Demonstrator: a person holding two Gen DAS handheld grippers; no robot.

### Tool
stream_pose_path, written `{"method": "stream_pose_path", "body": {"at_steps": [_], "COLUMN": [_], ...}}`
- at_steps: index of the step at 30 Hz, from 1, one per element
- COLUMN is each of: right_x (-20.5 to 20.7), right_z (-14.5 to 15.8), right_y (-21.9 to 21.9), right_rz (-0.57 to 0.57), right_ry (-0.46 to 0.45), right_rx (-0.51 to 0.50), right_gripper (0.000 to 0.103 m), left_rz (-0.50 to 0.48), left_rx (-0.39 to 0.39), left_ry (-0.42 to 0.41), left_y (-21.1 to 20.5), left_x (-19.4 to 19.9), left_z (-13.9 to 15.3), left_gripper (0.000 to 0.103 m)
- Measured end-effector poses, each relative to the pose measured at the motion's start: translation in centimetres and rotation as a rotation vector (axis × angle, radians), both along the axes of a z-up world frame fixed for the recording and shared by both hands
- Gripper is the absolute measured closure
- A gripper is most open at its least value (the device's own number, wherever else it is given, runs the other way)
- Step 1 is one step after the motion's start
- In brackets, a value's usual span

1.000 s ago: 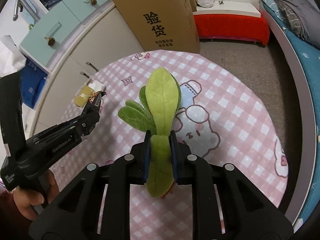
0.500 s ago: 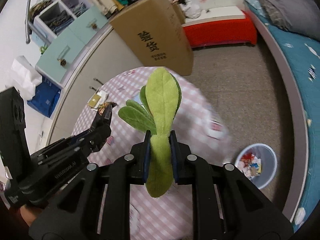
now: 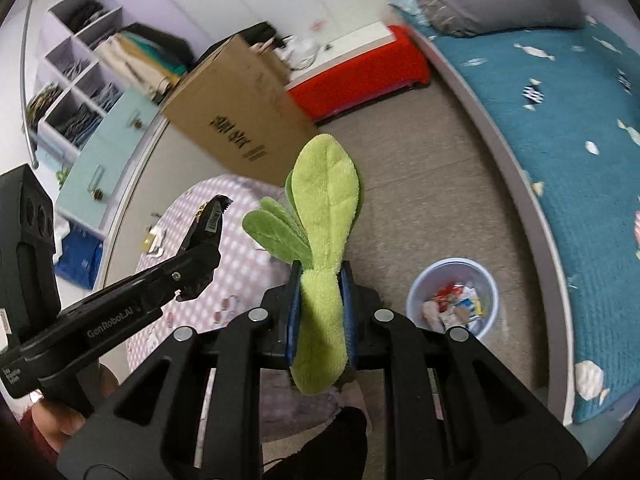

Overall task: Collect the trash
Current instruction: 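Carry both items to the basin and open the right tool over it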

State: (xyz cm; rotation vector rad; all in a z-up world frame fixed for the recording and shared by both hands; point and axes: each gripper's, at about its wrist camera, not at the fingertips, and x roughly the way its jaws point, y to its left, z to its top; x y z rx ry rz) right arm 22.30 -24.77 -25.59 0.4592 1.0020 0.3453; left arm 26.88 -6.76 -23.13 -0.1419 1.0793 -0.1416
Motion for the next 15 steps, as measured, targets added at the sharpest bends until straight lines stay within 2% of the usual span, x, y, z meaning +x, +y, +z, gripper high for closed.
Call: {"method": "stream_pose_path", "body": {"at_steps": [7,11,13,14,15], "right_x": [-0.3,0.1,0.5,0.7,0.7], "right_z": [0.5,0.1,-0.4,-0.6,-0.7], "right_y": [-4.8,-5.7,-5.9,-5.9,-6.3], "right_rz": [-0.09,-0.105,-0.114,-0.131,-0.142], "right_ry": [-0.015,-0.008,0.002,0.012,0.011], "right_rx": [0.01,0.006,0.007,-0.007,-0.012], "right_gripper": [0.085,0.082,0.068,0.038,0.033], "left_rz": [-0.091,-0.122,-0.133,-0.136,-0.141], "left_rx": [0.035,0.059,0.07,0.076,0.084], "left_ry": [0.015,0.013,0.016,0.017,0.018], "left_y": [-4.7,-6.1,-6.5,-6.6,-6.7], "left_x": [1.0,1.7,2.1,2.3,2.4], "left_z": [0.1,0.3,0.2,0.2,0.2], "left_gripper": [0.081,0.081,0.081,0.081,0.081]}}
